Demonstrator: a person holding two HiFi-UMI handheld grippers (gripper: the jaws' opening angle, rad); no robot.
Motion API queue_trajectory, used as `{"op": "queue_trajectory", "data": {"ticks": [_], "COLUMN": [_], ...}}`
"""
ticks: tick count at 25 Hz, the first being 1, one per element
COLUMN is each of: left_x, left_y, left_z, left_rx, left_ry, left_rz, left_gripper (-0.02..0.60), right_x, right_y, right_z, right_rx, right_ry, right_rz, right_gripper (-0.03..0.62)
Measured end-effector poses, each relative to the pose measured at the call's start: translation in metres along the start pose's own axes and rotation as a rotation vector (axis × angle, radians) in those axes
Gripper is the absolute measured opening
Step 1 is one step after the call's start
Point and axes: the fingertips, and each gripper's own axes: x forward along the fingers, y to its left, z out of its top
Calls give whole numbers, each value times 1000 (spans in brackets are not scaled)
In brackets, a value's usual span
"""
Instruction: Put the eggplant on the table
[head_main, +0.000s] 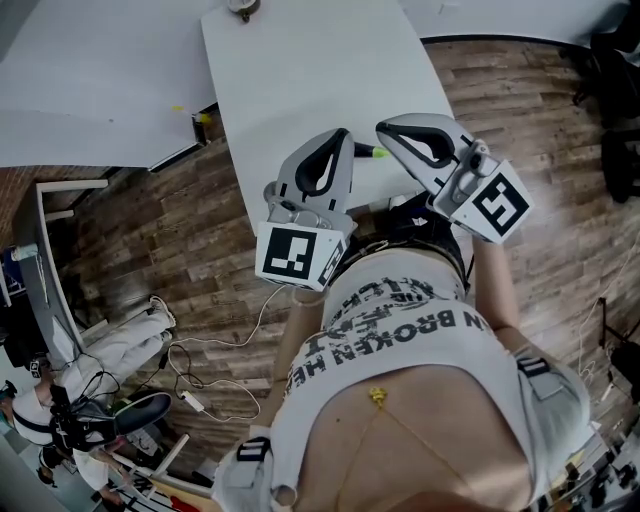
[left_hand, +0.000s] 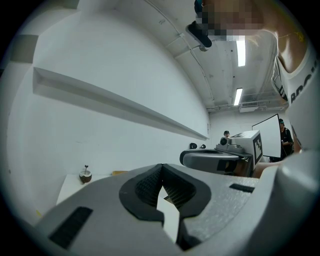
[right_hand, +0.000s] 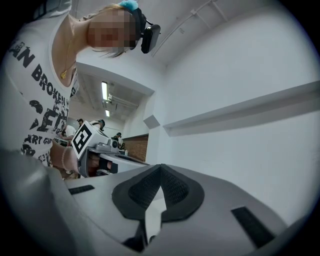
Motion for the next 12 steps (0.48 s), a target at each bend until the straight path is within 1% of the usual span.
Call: {"op": "queue_trajectory", "data": {"ticks": [12], "left_x": [2], "left_y": [-4], "left_z": [2], "left_rx": [-2], "left_ry": [-1], "left_rz": [-18], "left_gripper": [5], "right_x": [-6], "right_y": [-4], "right_z": [3], "right_rx": [2], "right_ry": [9], "right_rz": [-22], "right_gripper": [8]}}
